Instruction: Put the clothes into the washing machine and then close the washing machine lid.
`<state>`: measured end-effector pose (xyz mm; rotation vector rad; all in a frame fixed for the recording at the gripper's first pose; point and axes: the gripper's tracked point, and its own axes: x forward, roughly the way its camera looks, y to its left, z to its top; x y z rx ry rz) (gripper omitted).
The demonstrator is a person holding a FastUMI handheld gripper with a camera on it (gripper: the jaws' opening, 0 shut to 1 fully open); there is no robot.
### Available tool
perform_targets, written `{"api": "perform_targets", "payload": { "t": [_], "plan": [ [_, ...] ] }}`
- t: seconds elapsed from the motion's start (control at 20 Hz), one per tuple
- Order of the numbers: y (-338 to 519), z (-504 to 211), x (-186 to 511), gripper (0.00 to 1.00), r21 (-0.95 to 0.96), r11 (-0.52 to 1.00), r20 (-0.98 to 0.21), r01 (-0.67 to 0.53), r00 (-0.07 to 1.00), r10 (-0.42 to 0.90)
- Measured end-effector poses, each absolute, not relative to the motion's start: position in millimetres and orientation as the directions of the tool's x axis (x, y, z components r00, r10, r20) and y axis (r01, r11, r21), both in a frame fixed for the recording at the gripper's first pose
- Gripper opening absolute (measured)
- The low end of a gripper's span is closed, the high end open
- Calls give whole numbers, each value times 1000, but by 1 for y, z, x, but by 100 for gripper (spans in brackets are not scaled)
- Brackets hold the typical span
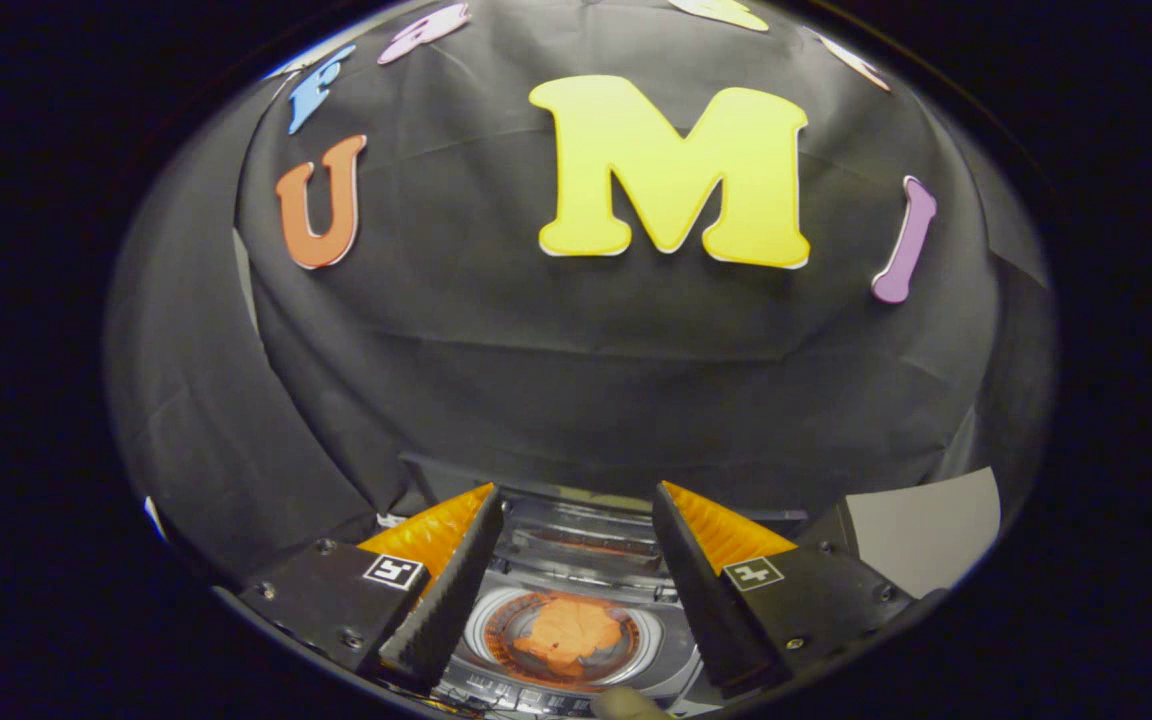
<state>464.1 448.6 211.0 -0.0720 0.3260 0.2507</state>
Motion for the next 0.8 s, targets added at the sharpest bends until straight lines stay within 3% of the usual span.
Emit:
{"api": "perform_targets", "payload": {
  "t": [0.8],
  "plan": [
    [446, 179, 539, 94, 37, 994, -416, -103, 903, 109]
  ]
}}
